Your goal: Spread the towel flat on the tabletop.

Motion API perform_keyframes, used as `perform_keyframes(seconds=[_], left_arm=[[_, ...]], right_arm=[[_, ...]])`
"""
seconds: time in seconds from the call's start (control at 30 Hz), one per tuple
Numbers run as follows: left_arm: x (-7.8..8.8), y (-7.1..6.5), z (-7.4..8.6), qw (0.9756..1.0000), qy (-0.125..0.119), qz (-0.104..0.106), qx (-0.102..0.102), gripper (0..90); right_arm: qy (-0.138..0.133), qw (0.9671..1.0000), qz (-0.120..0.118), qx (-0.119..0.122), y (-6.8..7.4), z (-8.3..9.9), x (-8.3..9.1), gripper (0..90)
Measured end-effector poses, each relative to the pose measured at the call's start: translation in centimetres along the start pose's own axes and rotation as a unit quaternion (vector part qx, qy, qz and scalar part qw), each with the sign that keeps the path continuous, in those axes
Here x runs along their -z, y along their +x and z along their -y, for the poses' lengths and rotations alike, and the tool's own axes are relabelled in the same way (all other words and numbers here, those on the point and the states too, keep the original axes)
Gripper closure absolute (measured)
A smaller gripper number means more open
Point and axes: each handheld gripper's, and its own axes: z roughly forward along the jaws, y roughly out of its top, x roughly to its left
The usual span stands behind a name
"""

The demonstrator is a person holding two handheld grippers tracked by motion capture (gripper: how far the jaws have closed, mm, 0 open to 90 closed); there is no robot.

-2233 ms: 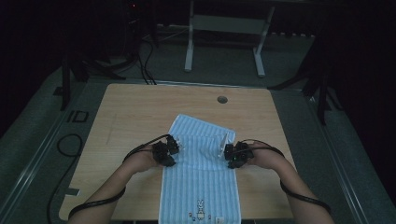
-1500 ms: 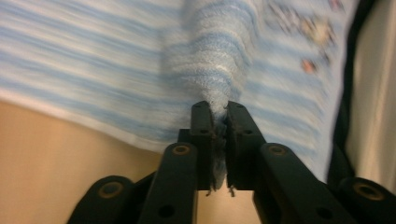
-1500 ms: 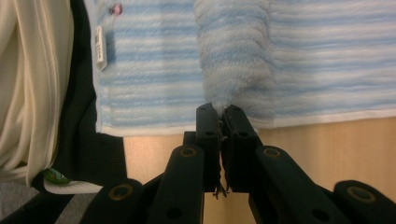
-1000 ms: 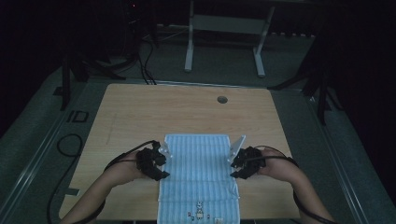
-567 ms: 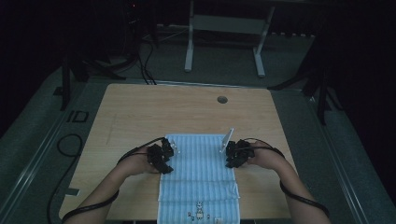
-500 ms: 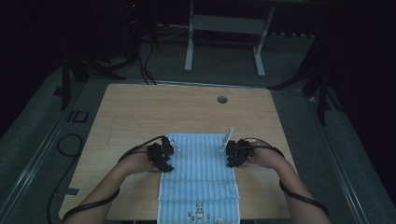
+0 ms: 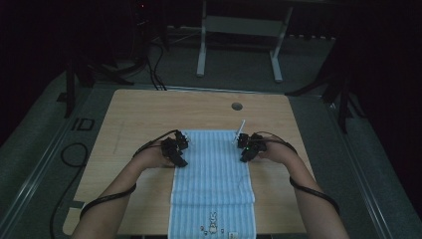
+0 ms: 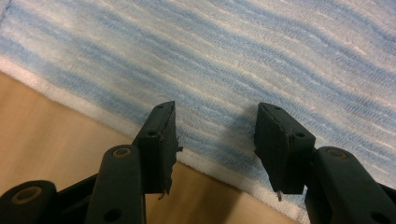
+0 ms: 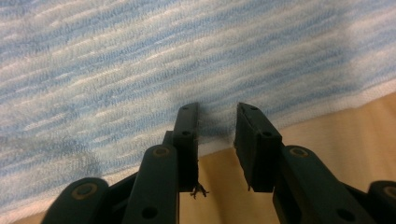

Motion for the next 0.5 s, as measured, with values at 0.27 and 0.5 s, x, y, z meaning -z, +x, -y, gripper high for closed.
perform_keyframes(seconds=[0.27, 0.5], left_arm=[[-0.5, 2.6, -1.8, 0.9995, 0.010, -0.022, 0.020, 47.7], [-1.0, 5.4, -2.9, 0.9981, 0.006, -0.030, 0.054, 43.5]], right_arm=[[-0.002, 0.9987, 0.011, -0.049, -3.6, -1.2, -0.3, 66.6], [-0.006, 0.9957, 0.011, -0.092, -5.8, -1.6, -0.4, 63.9]])
